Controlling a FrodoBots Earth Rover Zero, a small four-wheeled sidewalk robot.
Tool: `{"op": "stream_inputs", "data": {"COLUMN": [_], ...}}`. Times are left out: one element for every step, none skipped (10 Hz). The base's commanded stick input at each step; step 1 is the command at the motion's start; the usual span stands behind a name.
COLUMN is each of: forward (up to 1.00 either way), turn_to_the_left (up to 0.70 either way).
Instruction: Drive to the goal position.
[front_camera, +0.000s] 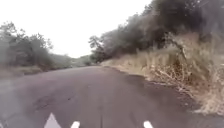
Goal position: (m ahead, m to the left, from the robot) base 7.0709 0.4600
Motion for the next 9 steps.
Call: {"op": "stream_inputs", "data": {"forward": [1.00, 1.00, 1.00, 1.00, 1.00, 1.00, 1.00, 1.00, 1.00], "turn_to_the_left": [0.40, 0.37, 0.23, 0.08, 0.00, 0.00, 0.00, 0.00, 0.00]}}
